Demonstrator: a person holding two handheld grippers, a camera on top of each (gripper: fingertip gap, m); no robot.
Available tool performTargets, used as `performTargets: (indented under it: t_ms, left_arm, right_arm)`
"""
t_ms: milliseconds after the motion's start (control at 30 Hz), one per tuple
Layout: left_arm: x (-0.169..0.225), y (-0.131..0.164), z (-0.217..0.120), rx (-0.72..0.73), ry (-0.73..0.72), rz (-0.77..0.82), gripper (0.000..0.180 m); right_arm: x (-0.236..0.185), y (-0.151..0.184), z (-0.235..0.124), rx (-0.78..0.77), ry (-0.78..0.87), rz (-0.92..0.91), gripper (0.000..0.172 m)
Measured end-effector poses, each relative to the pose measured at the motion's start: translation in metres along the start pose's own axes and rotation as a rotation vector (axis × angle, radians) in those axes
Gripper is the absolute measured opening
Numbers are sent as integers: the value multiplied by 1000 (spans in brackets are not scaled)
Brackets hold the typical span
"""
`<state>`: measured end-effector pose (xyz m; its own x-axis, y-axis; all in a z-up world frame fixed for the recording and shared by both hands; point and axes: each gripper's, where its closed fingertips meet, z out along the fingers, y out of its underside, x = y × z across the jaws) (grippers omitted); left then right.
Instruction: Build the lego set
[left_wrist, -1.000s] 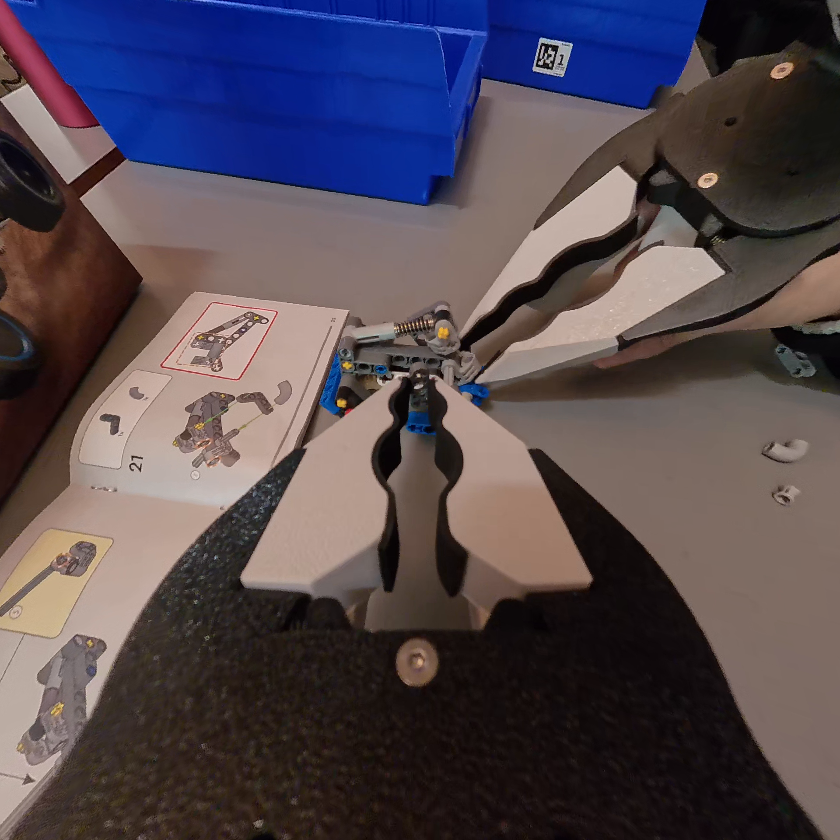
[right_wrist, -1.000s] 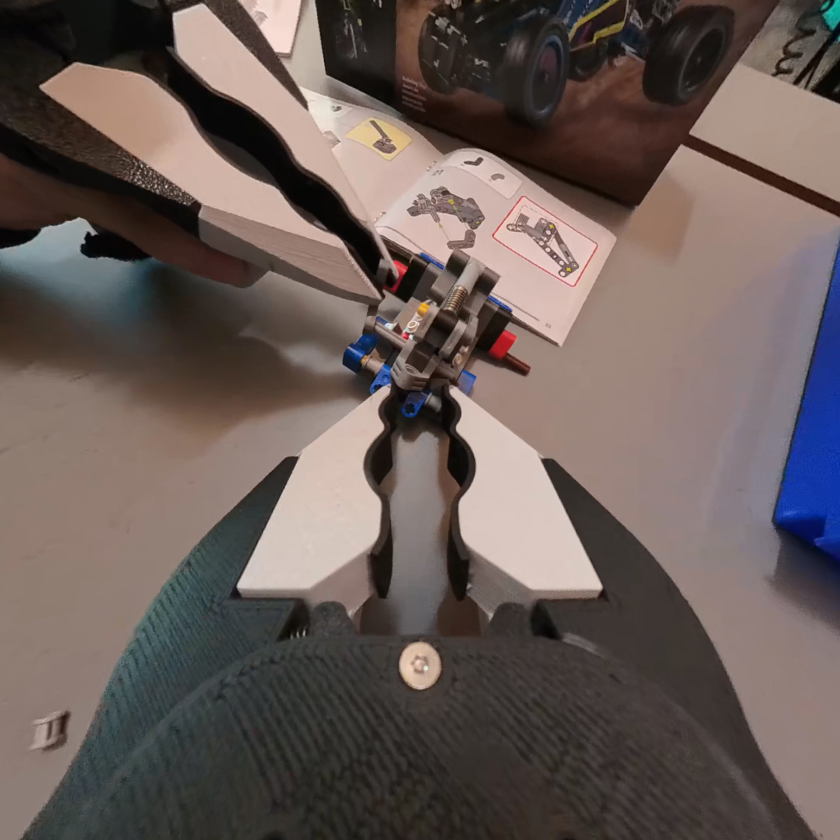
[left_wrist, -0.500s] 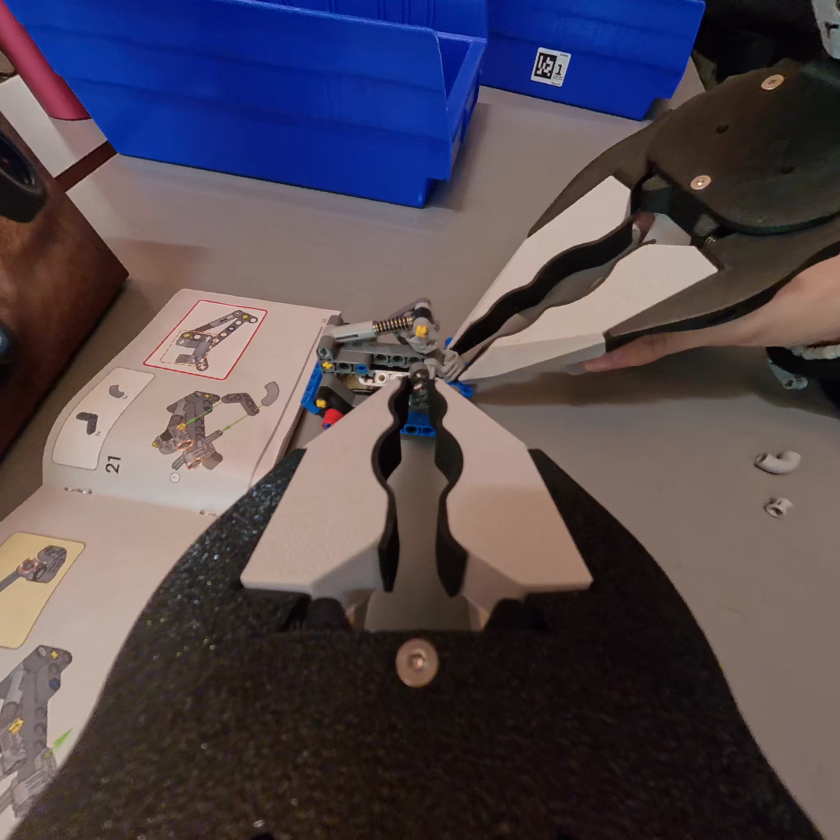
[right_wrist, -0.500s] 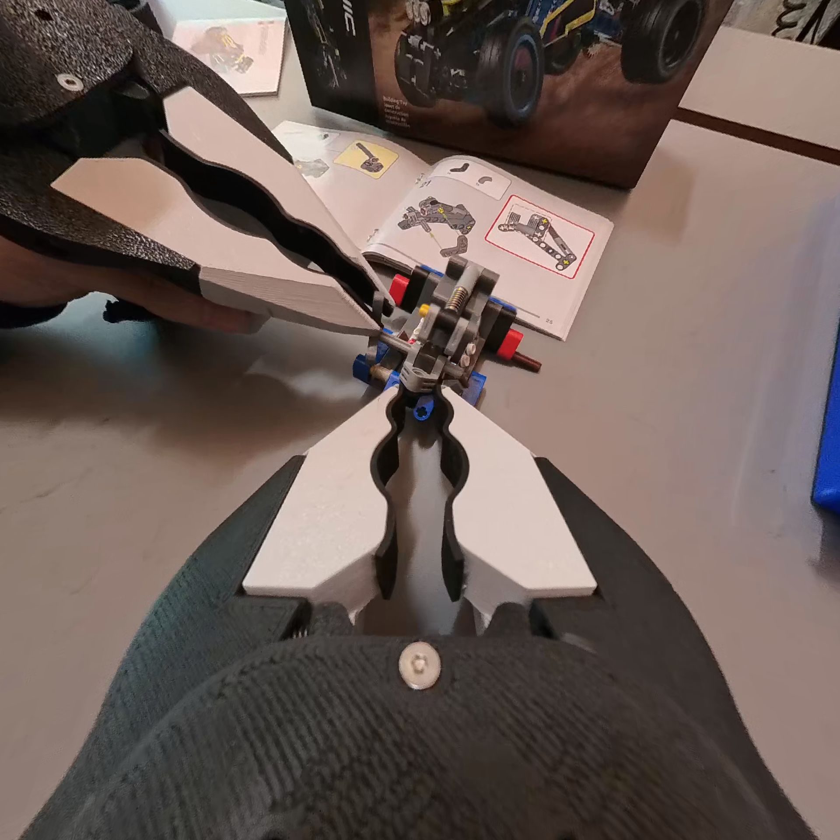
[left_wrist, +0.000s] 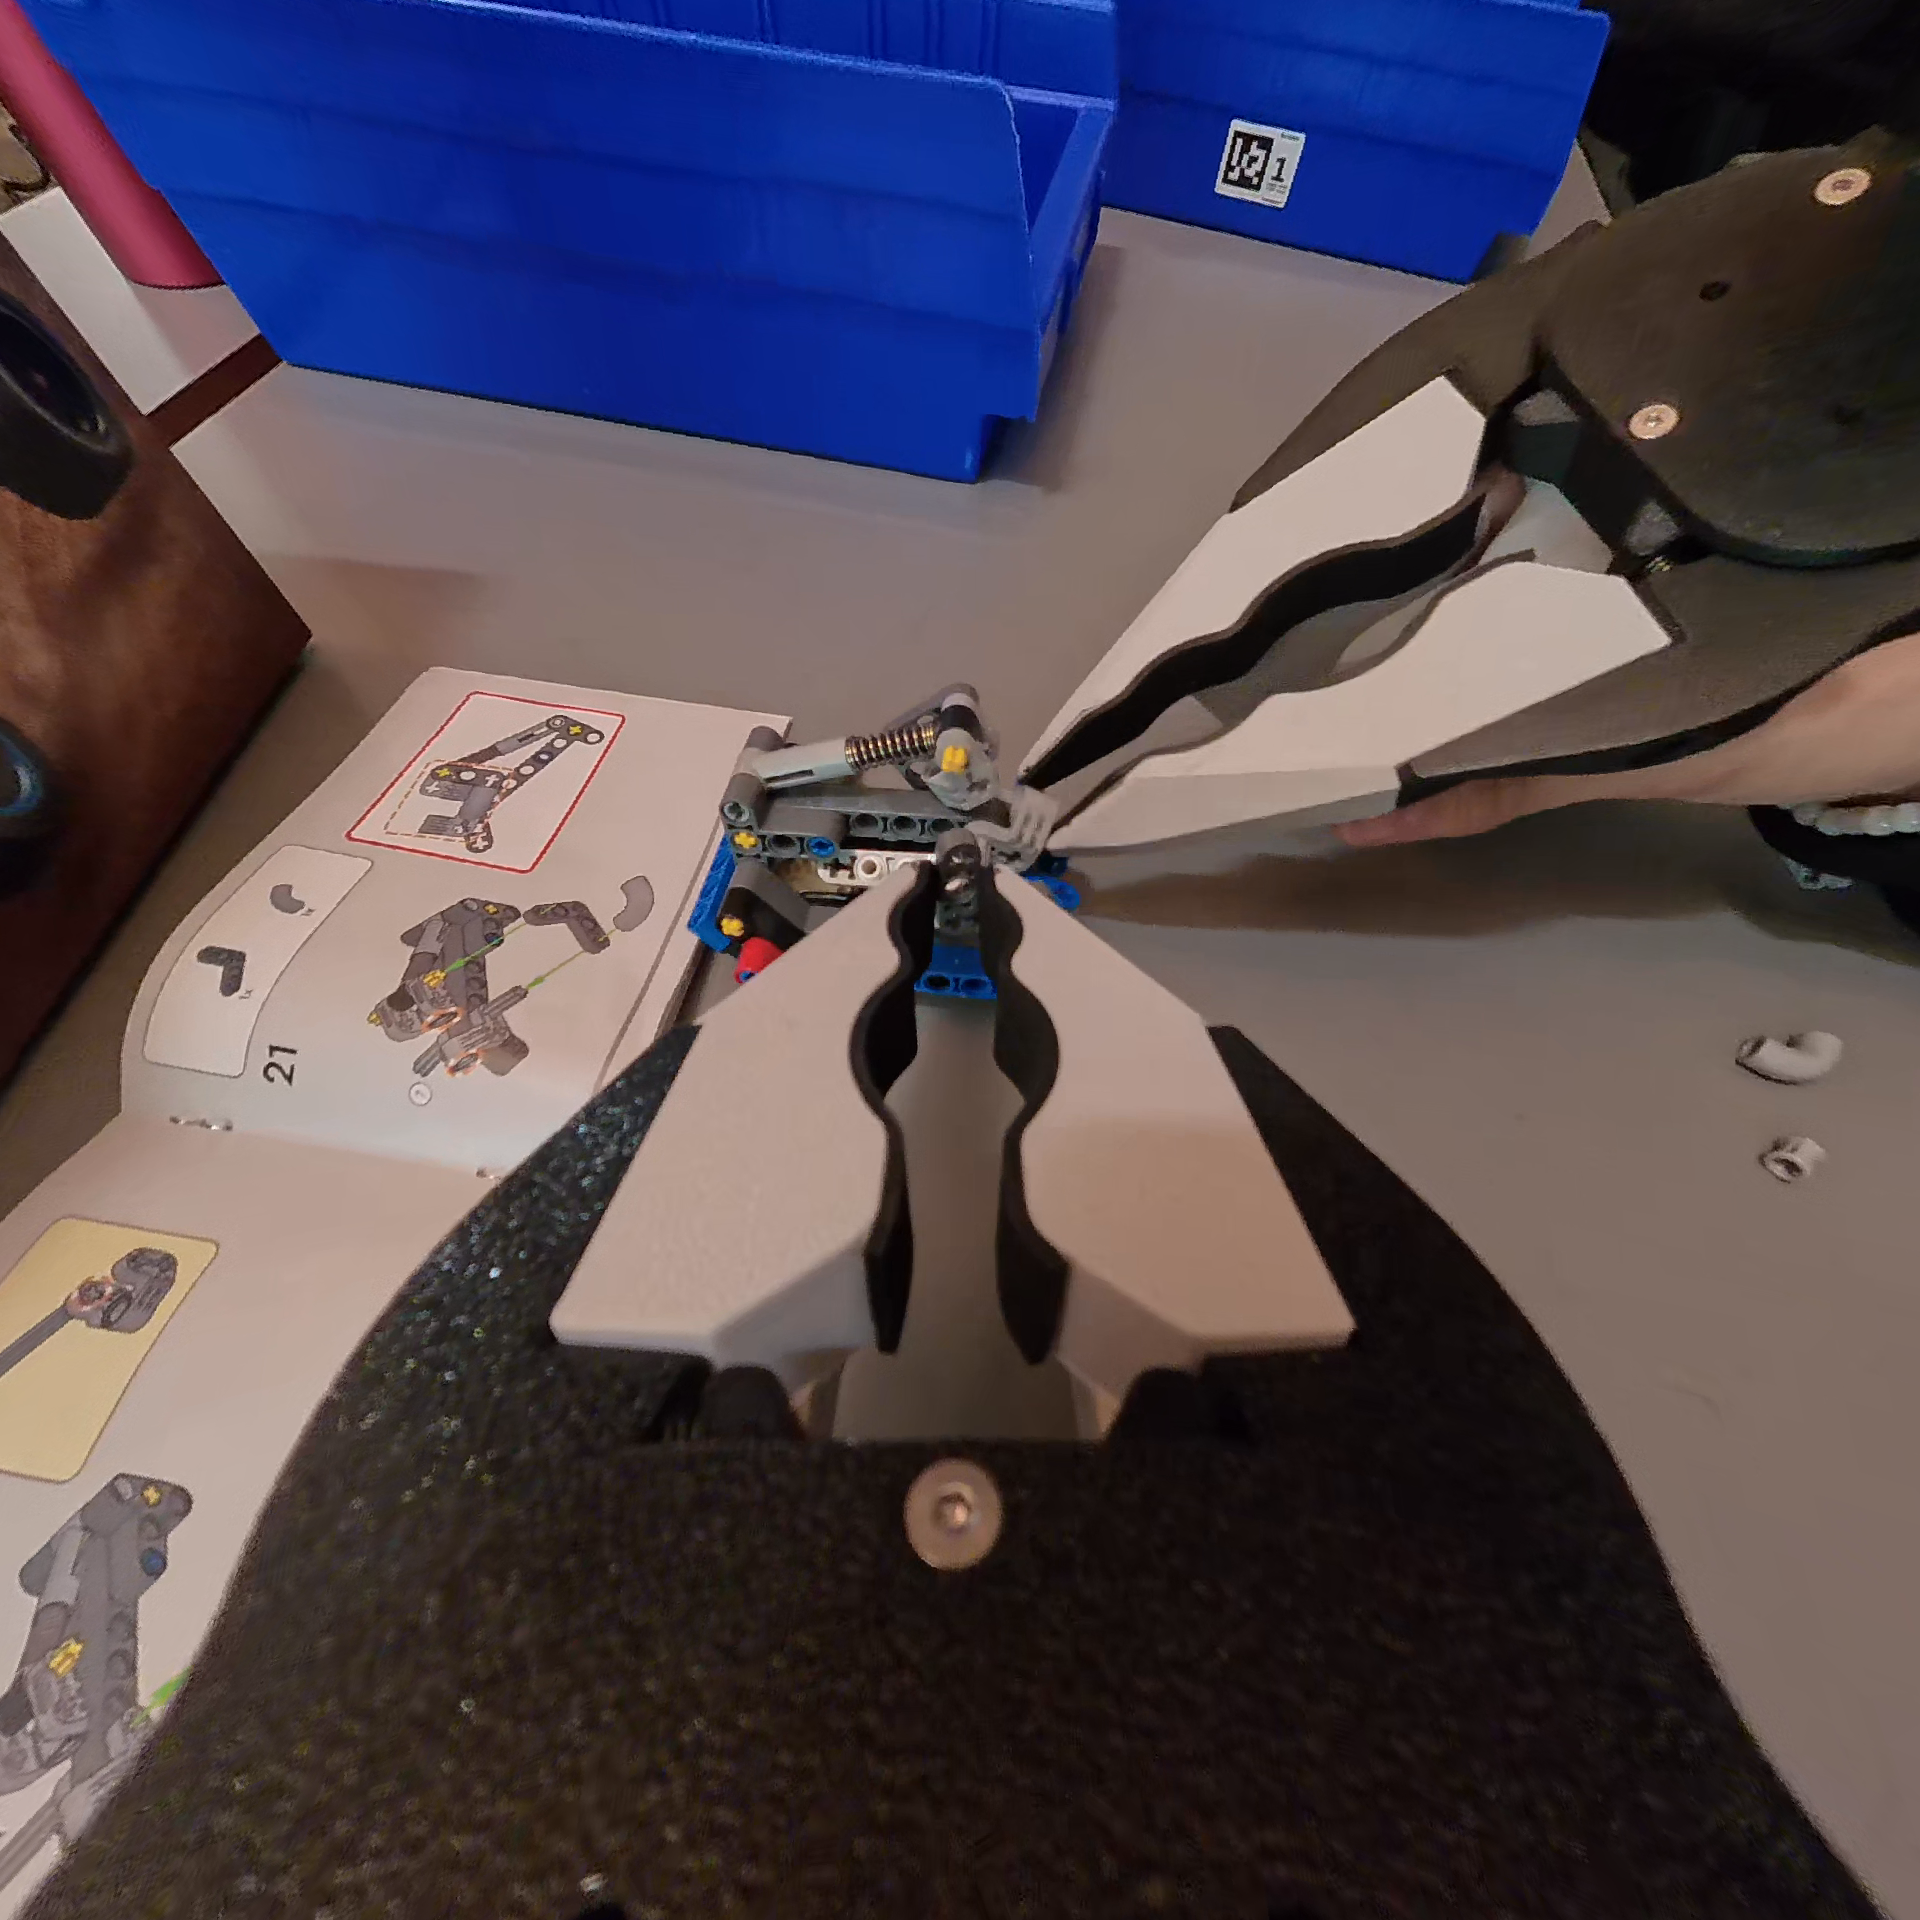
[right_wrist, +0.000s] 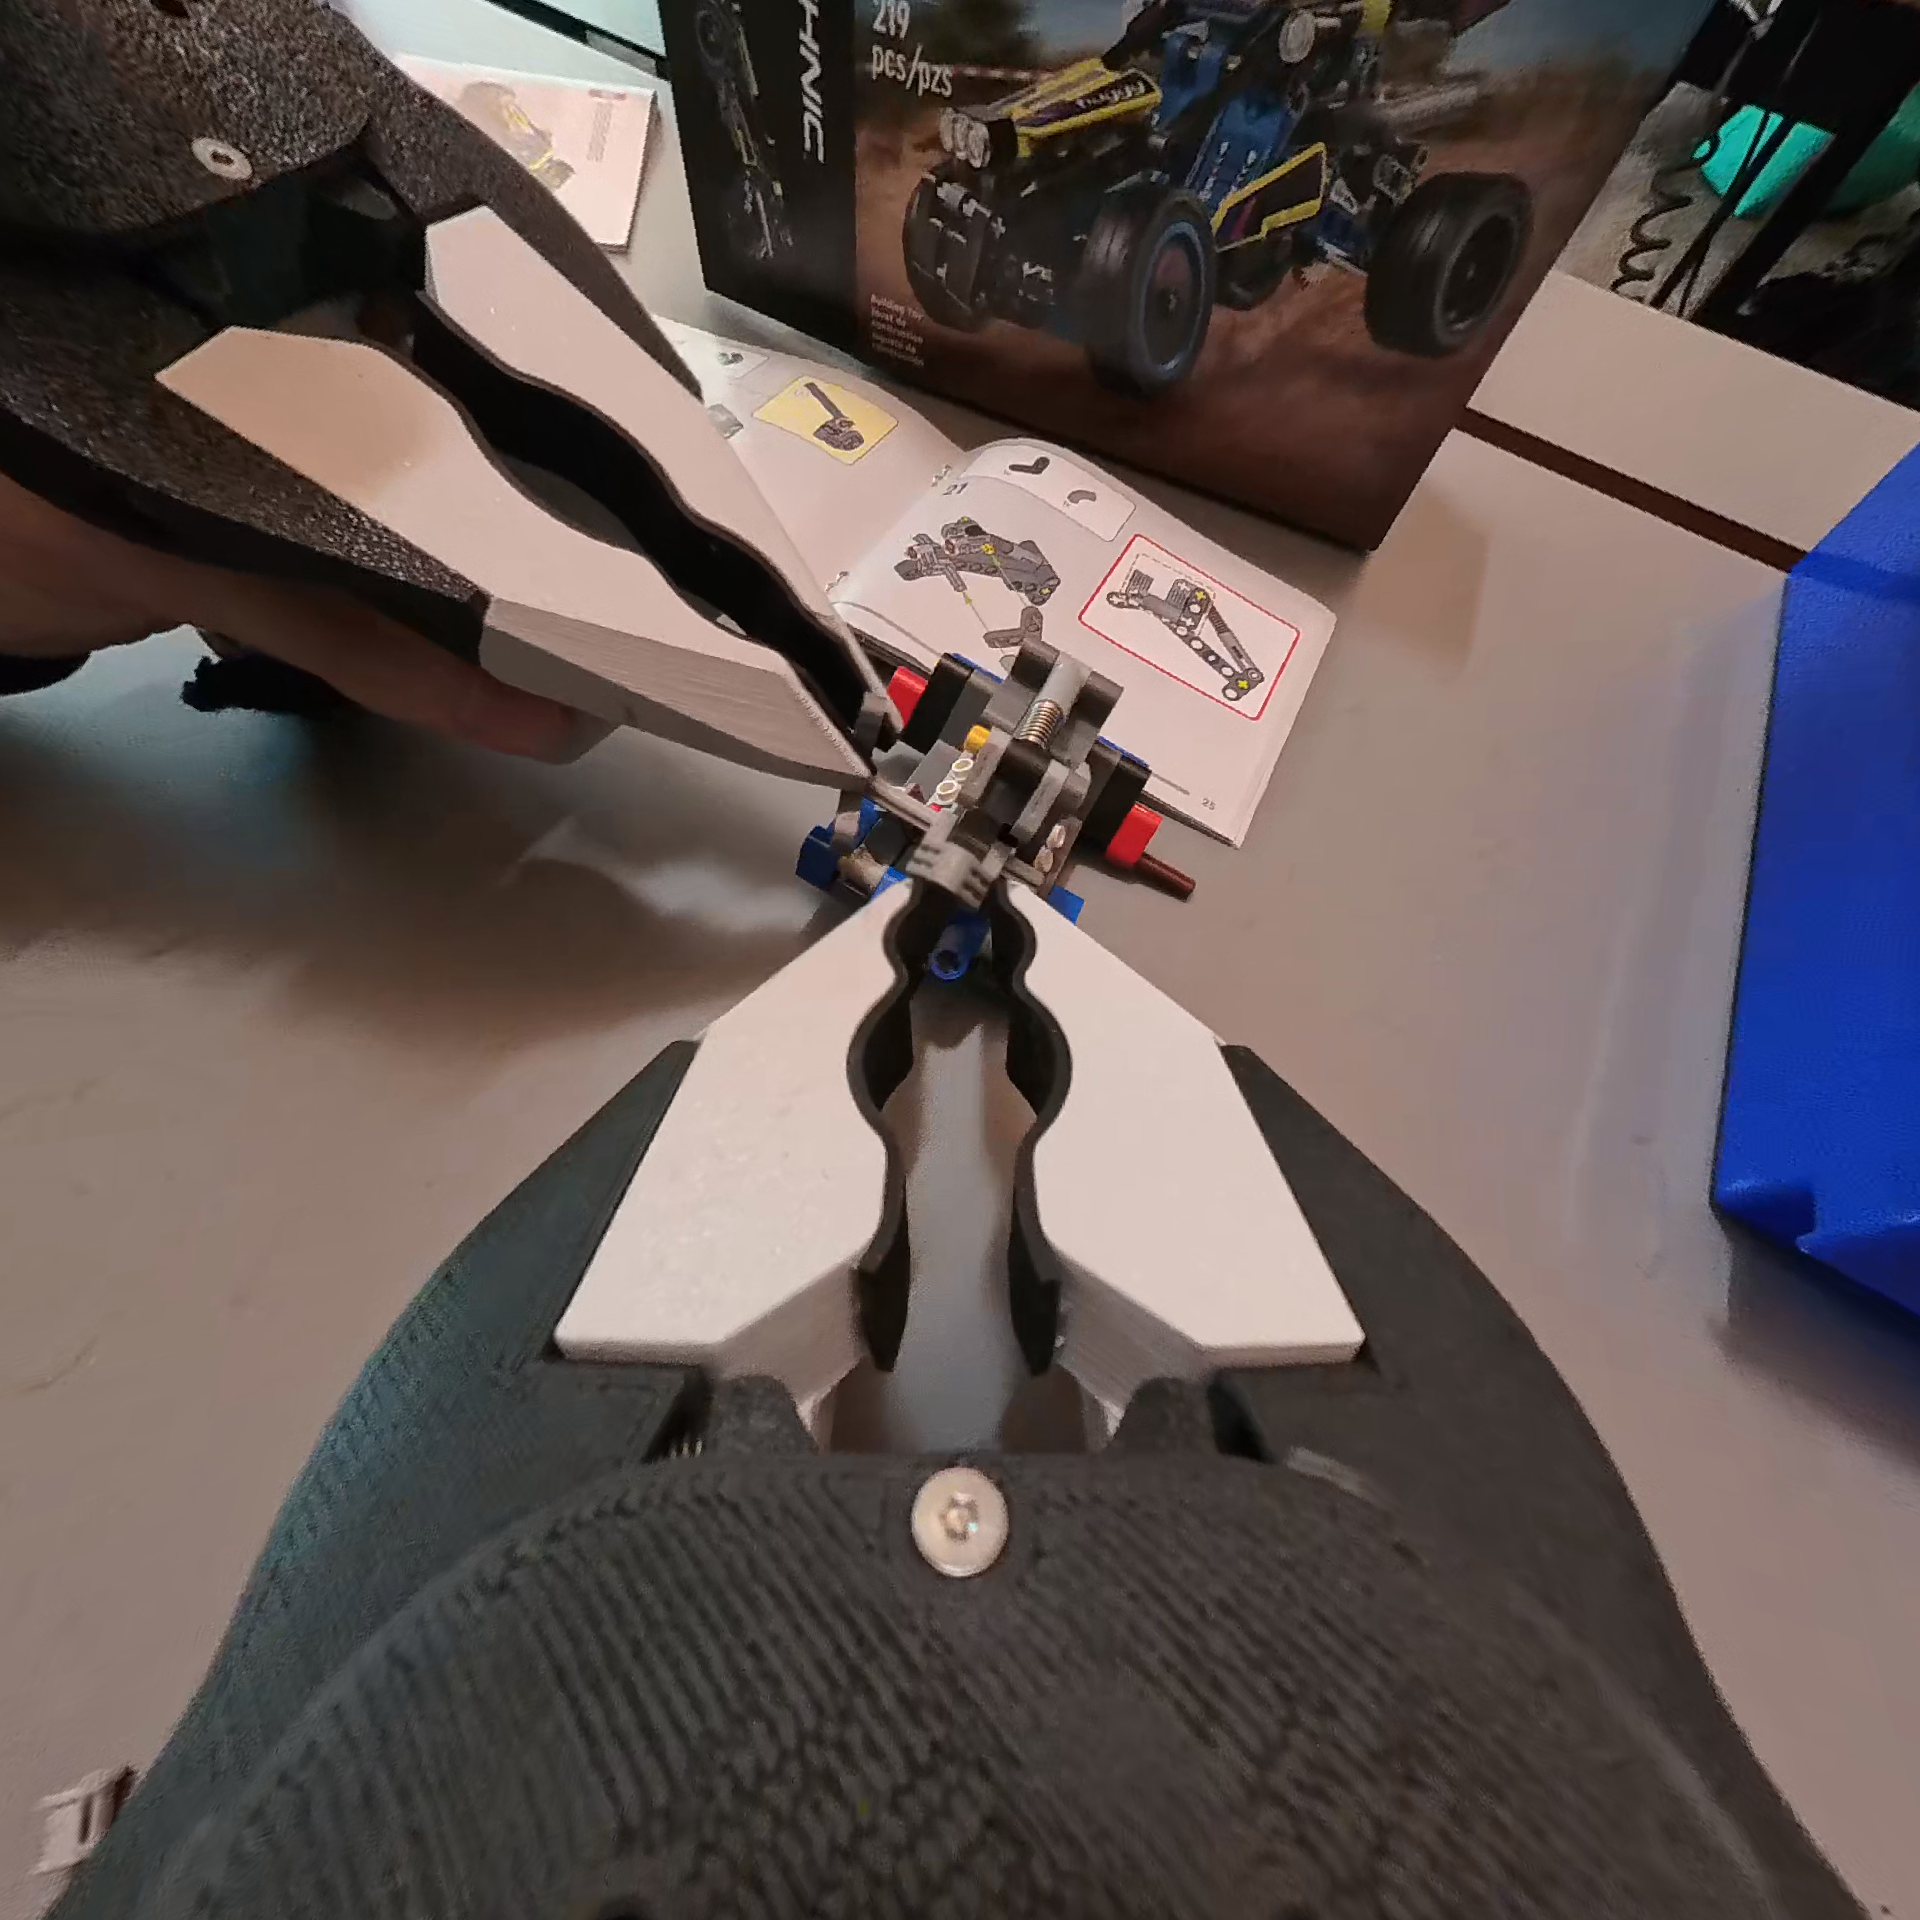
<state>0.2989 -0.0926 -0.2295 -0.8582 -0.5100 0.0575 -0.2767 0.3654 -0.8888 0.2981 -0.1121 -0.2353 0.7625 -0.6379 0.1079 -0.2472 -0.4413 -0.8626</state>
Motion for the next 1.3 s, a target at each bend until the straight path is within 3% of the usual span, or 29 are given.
performTargets:
  t_ms: [633,1300]
  left_arm:
    - [0,-2,3,6,5,6,4]
    - [5,4,-3,-8,60,36,4]
  right_arm:
    - [0,8,7,-65,5,126,11]
    - [11,14,-17,-19,-46,102,3]
